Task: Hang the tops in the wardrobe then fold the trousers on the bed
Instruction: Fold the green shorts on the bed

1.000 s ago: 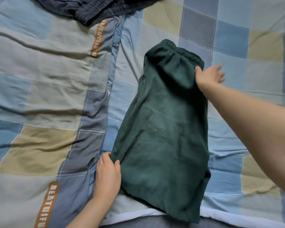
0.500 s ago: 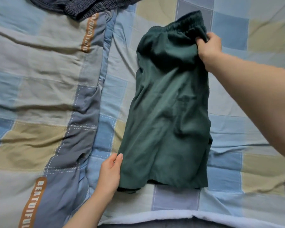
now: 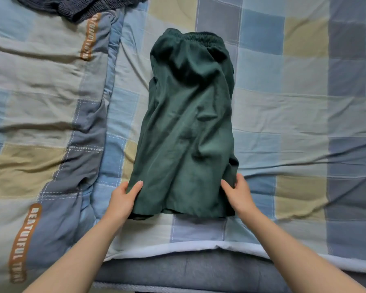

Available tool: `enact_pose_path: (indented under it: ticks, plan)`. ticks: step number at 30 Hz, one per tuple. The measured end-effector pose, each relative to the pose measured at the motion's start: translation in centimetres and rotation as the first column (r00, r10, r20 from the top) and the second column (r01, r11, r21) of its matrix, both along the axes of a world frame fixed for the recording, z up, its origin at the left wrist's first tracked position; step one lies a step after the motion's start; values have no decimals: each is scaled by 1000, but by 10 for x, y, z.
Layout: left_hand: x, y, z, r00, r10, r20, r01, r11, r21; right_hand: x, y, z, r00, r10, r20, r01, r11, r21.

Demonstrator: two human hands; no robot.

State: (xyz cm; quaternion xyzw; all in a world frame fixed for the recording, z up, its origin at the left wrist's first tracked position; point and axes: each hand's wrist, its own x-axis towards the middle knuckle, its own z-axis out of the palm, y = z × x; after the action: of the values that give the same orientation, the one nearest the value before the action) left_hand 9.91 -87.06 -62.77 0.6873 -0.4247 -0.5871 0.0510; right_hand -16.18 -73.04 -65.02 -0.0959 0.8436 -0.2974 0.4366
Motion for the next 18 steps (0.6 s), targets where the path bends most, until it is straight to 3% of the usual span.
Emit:
enact_pose_path:
  ticks: [5,7,10,13,14,16,18]
  plan:
    - [-6,8,14,998,-1,60,22,939,-342,-13,33,49,943,-135,-305,65,971,-229]
    - [-2,23,17,991,-51,124,98,907,-409,-17,67,63,917,-113,-382,32,977,-213]
    - [8,54,2,952,-204,228,273,904,-330,-23,119,40,938,61,-341,-32,995,91]
    - [17,77,-15,870,-288,401,382,907,-179,-33,145,14,993,58,-106,-17,936,351]
    - [16,80,-13,837,-275,473,388,907,-161,-37,146,12,991,86,-102,-41,923,383]
    - [4,85,-6,751,-244,614,446,873,-198,-46,135,21,963,136,-233,-51,940,337]
    - [-17,90,1,678,-279,680,602,742,-295,-52,111,34,952,88,-292,-33,981,190]
